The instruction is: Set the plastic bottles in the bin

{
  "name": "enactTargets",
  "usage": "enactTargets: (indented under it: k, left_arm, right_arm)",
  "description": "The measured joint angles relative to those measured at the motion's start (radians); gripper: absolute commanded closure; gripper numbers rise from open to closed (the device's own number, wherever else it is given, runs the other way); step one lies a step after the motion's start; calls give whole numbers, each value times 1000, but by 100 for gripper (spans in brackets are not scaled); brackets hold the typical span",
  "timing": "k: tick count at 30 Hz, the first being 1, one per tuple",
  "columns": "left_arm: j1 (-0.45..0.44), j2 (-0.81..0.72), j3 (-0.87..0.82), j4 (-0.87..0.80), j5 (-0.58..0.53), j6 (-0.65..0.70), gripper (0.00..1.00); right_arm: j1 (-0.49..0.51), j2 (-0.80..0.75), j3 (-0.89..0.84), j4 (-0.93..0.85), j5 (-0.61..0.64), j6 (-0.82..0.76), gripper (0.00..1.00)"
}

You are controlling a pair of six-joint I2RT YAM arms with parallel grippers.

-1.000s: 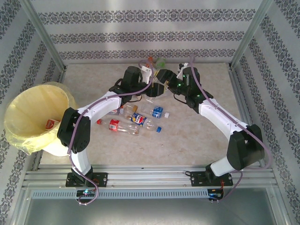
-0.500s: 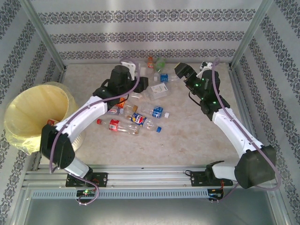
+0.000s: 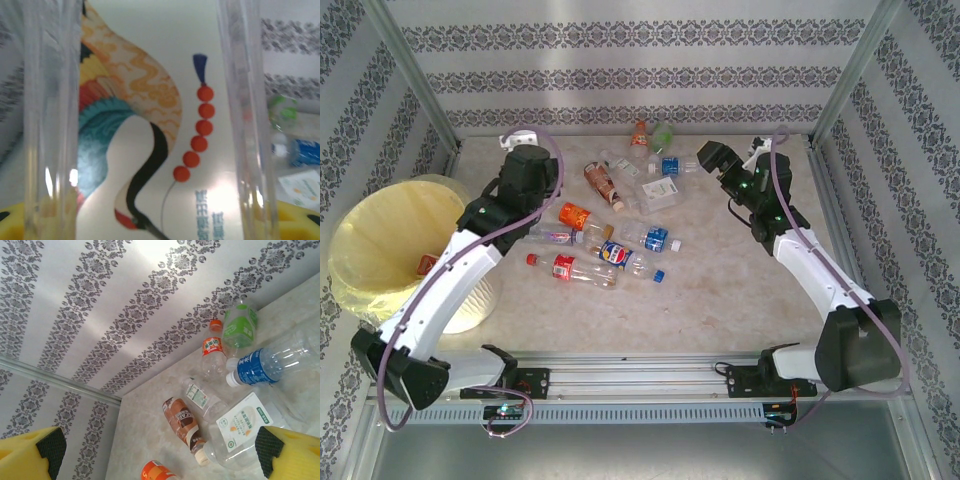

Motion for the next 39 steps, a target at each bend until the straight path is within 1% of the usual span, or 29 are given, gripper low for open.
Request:
enactTargets:
  k: [4, 6, 9, 14, 17, 22, 24, 26, 28, 33, 38, 39]
  left_arm:
    - [33, -53, 38, -44, -139, 58, 49]
    - [79, -71, 54, -57, -188, 74, 49]
    - [201, -101, 54, -78, -224, 86, 50]
    - [477, -159, -11, -117, -209, 75, 50]
    - [608, -190, -58, -157, -179, 33, 46]
    - [775, -224, -135, -202, -151, -35, 47]
    - [831, -234, -172, -209, -146, -60, 45]
    - [872, -239, -210, -220, -146, -89, 42]
    - [893, -238, -234, -232, -147, -118, 41]
    - [909, -222, -249, -268, -152, -191, 33]
    - [911, -220, -249, -283, -177, -257, 15]
    - [911, -221, -248, -285, -176, -263, 13]
  right_arm:
    - [0, 30, 23, 7, -24, -3, 2]
    - [0, 41, 32, 7, -35, -3, 2]
    - [0, 55, 51, 7, -51, -3, 2]
    - [0, 66, 87, 5, -72, -8, 2]
    - [0, 69, 114, 1, -77, -22, 2]
    - [0, 72, 148, -7, -85, -32, 2]
    - [0, 73, 155, -17, -87, -40, 2]
    - [0, 74, 162, -30, -89, -49, 2]
    - [0, 75, 166, -36, -91, -54, 2]
    - [0, 75, 169, -43, -92, -56, 2]
    - [0, 75, 169, -57, -91, -60, 2]
    - [0, 75, 169, -60, -91, -61, 2]
